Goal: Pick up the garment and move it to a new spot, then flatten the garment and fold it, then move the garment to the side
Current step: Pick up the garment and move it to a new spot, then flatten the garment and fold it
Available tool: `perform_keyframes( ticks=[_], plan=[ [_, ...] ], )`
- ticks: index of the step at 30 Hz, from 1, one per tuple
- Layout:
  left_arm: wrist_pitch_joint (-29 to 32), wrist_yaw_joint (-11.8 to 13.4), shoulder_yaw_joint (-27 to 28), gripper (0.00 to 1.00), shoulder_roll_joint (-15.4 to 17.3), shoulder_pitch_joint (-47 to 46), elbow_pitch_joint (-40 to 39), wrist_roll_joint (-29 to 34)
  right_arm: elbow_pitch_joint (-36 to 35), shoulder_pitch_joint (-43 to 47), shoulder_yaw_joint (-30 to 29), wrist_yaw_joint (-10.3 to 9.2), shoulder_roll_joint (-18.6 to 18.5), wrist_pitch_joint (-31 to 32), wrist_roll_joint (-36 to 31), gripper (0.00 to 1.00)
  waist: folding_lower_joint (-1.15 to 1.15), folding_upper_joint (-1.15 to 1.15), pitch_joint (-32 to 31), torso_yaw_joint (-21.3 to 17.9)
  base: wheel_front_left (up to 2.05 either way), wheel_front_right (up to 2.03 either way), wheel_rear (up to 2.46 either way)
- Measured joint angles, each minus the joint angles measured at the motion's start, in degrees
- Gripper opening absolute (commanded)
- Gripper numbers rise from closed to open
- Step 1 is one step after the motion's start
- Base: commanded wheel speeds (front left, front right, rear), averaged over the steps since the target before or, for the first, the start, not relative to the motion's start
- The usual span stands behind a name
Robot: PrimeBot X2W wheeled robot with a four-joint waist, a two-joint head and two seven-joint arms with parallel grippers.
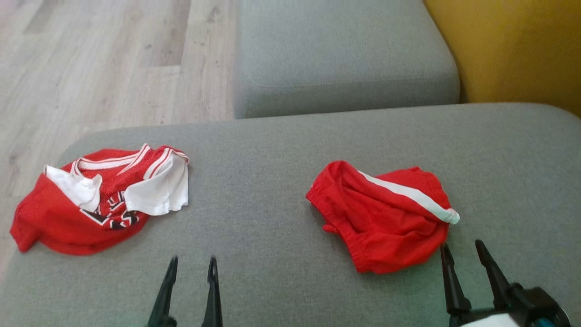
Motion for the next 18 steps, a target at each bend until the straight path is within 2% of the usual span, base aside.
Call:
perform_keyframes(
  ticks=[4, 8, 18],
  plan=[
    [0.0, 2.8, -0.6, 1.0, 0.0, 2.3, -0.2, 0.9, -1.7, 1.8, -0.4, 0.0, 0.1, 0.0, 0.3, 1.0, 0.0, 0.0, -0.9, 0.2, 0.0, 0.0, 0.0],
    [0.0, 3.9, -0.4, 1.0, 0.0, 2.3, -0.1, 1.9, -2.1, 2.3, -0.3, 0.0, 0.1, 0.0, 0.3, 1.0, 0.0, 0.0, -1.1, 0.3, 0.0, 0.0, 0.0],
    [0.0, 3.9, -0.6, 1.0, 0.0, 2.3, 1.2, 3.6, -2.0, 2.3, 1.6, 0.0, 0.1, 0.0, 0.2, 1.0, 0.01, 0.0, -1.0, 0.7, 0.0, 0.0, 0.0]
  ],
)
